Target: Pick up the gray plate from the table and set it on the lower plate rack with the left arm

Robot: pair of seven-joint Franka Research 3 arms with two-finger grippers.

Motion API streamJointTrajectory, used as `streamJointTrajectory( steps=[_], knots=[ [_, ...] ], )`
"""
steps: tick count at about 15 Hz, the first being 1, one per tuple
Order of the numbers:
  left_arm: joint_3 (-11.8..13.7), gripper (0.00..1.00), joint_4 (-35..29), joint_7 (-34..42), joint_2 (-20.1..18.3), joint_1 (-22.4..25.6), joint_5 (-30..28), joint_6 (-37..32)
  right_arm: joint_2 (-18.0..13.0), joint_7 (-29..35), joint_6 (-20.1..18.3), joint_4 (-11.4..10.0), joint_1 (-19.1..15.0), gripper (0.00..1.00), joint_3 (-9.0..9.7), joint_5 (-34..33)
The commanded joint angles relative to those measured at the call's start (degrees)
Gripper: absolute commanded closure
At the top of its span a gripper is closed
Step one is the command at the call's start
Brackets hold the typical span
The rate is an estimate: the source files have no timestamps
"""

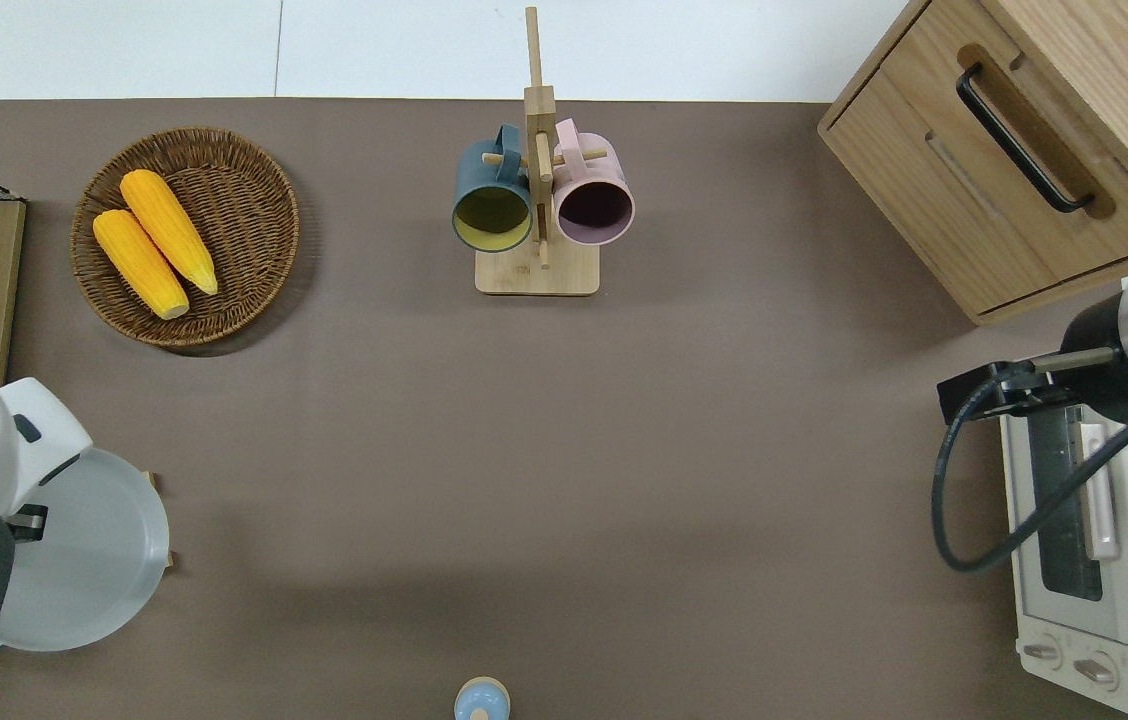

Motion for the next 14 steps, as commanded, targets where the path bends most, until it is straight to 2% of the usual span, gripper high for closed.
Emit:
streamJointTrajectory(
  steps=[1,5,9,12,14],
  knots=[
    [-0.21,1.00,-1.49,-4.30,1.55,-0.72,5.64,-1.36,-0.12,0.68,-0.74,0.43,-1.38,0.017,1.23,-0.37],
    [-0.56,1.00,-4.92,-8.95,1.64,-0.72,9.08,-1.36,-0.12,0.68,-0.65,0.43,-1.38,0.017,1.23,-0.37],
    [-1.44,1.00,-7.12,-13.79,2.70,-0.72,9.17,-1.36,-0.12,0.68,-0.65,0.43,-1.38,0.017,1.23,-0.37],
    [-2.41,1.00,-8.17,-18.62,4.89,-0.81,9.17,-1.45,-0.12,0.68,-0.65,0.43,-1.38,0.017,1.23,-0.37],
    [-2.50,1.00,-8.35,-19.42,5.59,-0.72,9.17,-1.36,-0.12,0.68,-0.65,0.34,-1.38,0.017,1.15,-0.37]
  ],
)
